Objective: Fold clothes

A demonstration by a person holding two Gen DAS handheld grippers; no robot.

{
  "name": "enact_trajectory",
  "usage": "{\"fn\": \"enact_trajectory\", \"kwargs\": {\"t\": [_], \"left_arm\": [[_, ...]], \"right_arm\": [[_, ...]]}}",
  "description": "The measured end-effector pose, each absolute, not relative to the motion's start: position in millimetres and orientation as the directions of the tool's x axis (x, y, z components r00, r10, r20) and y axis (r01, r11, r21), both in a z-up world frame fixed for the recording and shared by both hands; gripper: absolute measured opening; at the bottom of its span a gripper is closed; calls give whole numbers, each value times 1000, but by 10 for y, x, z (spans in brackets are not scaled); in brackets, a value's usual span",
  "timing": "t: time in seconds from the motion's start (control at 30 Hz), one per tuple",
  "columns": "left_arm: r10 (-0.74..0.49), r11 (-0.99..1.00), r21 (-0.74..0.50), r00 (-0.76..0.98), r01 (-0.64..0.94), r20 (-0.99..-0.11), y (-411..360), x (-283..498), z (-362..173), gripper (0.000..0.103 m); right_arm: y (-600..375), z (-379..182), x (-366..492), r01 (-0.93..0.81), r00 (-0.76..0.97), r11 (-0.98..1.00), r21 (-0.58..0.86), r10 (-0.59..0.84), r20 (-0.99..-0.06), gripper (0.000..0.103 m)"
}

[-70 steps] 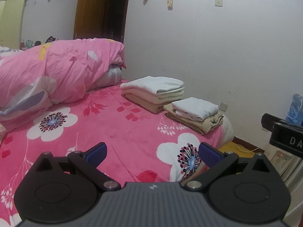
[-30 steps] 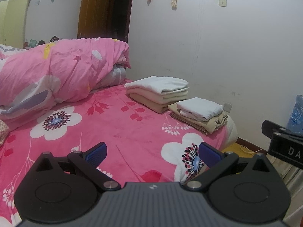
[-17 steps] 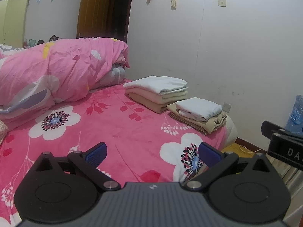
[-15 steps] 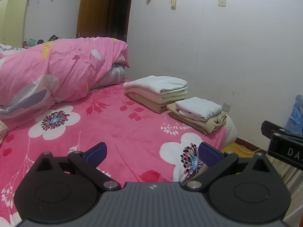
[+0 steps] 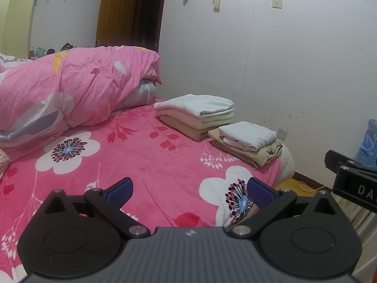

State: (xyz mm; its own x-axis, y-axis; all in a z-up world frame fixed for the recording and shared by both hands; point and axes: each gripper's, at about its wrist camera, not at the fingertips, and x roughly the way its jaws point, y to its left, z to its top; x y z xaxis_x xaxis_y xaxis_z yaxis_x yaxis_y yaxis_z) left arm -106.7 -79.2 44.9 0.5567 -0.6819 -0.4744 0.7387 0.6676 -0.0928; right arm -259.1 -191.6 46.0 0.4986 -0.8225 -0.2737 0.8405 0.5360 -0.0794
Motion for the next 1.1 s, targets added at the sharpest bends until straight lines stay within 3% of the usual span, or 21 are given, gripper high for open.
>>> {"fn": "enact_trajectory", "kwargs": {"t": [1.1], "left_arm": [[-683, 662, -88, 551, 744, -479, -814, -1067, 443, 103]], "right_arm": [[-1905, 447, -2591, 841, 497, 534, -81, -823, -275, 102]]}}
